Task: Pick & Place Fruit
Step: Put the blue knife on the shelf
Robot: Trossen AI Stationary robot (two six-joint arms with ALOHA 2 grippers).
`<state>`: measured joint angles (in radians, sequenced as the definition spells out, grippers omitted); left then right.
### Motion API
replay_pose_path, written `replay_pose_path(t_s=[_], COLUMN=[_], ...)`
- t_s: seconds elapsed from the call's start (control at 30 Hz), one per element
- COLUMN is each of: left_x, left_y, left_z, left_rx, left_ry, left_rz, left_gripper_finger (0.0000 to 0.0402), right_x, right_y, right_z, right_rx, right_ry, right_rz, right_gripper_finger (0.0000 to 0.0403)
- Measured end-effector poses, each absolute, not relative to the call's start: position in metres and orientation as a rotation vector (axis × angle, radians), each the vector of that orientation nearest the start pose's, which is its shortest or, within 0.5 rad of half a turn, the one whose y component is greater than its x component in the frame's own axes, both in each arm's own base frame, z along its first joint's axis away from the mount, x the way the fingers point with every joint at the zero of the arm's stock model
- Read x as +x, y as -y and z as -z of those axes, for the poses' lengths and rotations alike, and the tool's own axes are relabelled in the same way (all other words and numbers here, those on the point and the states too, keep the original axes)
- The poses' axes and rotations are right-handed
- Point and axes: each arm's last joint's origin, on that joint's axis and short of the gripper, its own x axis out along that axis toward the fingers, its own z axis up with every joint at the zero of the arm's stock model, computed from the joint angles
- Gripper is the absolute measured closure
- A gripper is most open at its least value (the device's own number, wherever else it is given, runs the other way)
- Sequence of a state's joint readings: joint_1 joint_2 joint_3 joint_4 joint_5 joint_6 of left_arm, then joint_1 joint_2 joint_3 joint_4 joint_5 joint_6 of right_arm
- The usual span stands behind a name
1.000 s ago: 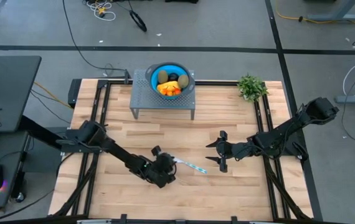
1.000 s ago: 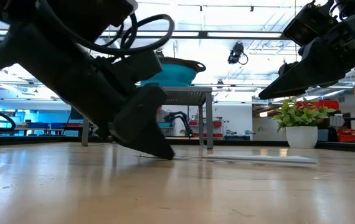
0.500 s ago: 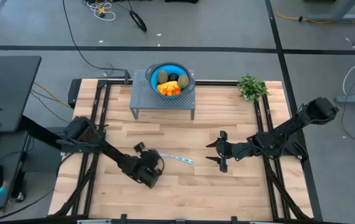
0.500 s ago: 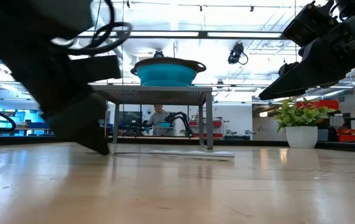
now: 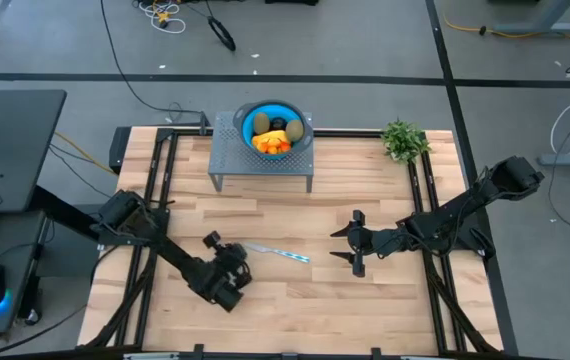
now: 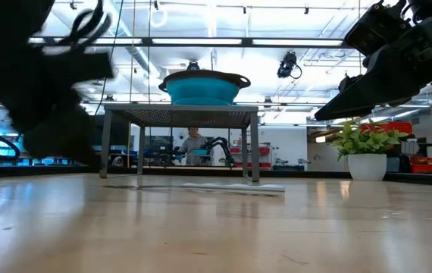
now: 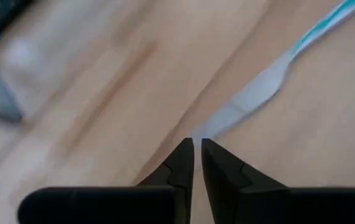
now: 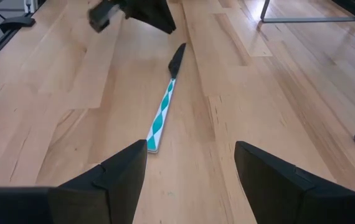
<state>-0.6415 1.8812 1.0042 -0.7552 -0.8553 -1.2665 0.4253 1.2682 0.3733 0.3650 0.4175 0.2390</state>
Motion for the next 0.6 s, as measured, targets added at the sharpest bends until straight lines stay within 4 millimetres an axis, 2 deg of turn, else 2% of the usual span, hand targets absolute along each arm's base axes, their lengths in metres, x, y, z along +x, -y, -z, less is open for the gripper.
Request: replay_pose_path(t_s=[0.2,0.3,0.43,0.6], left_x=[0.289,0.309,0.328,0.339], left_y=[0.18,0.186,0.177,0.154], left_z=[-0.138,-0.147,-0.151,-0.147], left_rx=[0.106,0.1,0.043,-0.043], left_ry=[-0.616,-0.528,-0.502,-0.566], left_rz=[-0.617,-0.513,-0.405,-0.401], left_gripper_finger=[0.0363,0.0358,0.0348,0.0328], right_x=[0.208,0.208,0.208,0.208], right_y=[-0.081,-0.081,-0.081,-0.081], right_z=[-0.155,-0.155,-0.155,-0.155], right_rx=[0.02,0.02,0.02,0.026], right_ry=[-0.475,-0.475,-0.475,-0.475], right_rz=[0.05,0.049,0.049,0.051], right_gripper_finger=[0.0149,0.0149,0.0149,0.0149])
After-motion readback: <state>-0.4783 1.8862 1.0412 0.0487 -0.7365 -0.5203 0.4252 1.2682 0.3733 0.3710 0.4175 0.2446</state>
